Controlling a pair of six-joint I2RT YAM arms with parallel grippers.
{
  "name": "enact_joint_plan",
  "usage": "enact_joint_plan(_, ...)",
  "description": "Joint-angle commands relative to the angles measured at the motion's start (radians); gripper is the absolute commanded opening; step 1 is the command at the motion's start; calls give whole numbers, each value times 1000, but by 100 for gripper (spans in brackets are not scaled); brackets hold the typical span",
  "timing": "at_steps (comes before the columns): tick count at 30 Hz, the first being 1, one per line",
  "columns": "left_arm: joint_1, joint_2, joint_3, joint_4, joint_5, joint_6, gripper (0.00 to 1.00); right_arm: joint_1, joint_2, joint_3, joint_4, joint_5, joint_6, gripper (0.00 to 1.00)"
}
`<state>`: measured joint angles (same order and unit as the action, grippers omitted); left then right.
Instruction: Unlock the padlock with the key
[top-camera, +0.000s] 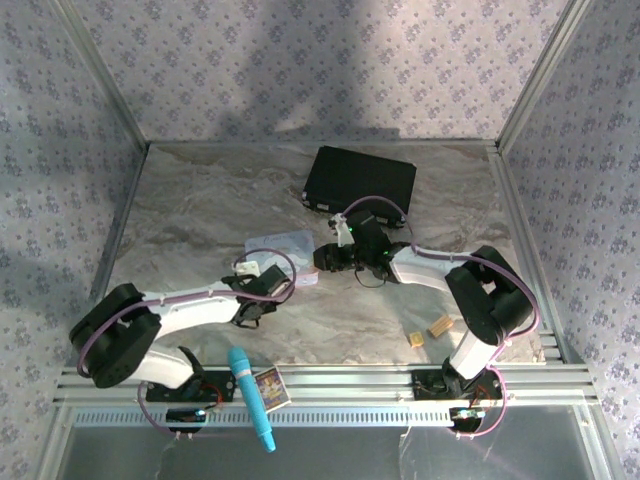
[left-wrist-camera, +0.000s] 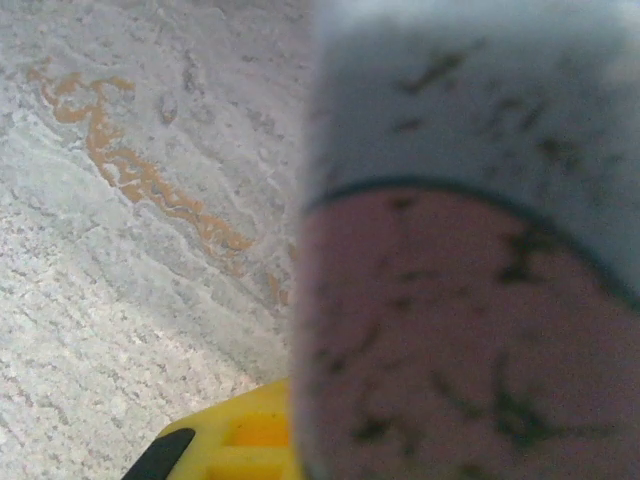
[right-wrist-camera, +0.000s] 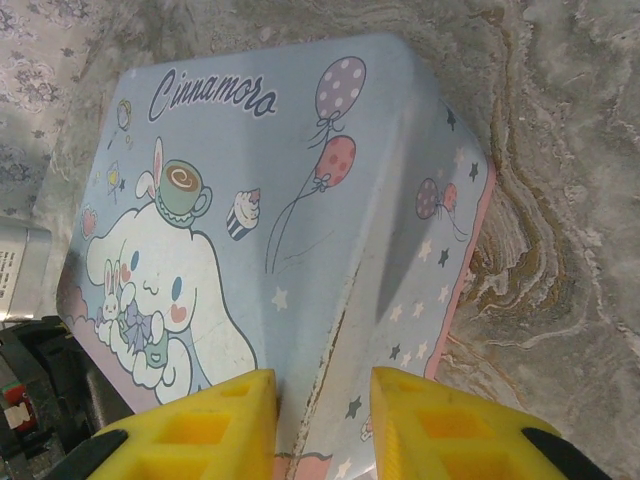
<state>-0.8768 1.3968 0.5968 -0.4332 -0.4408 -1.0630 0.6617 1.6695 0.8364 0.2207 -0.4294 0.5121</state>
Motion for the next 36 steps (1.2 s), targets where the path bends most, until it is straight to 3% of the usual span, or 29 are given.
enact_joint_plan(1, 7, 35, 32, 97, 30, 17, 10, 19, 36, -37, -99, 29, -11, 30)
enact_joint_plan(17, -13, 82, 92, 205, 22, 18, 7, 26, 34, -83, -78, 52, 1, 29)
enact_joint_plan(21, -13, 24, 89, 190, -13, 24, 8, 18, 32, -93, -73, 55, 5, 29)
enact_joint_plan(23, -1, 6, 66, 267, 26, 35, 9, 11, 34, -99, -62, 49, 6, 29)
enact_joint_plan(28, -2, 135, 128, 358, 132, 33, 6, 1, 36, -96, -59, 40, 8, 29)
enact_joint_plan(36, -21, 94, 211, 298, 59, 83, 7, -5, 25, -103, -63, 47, 6, 29)
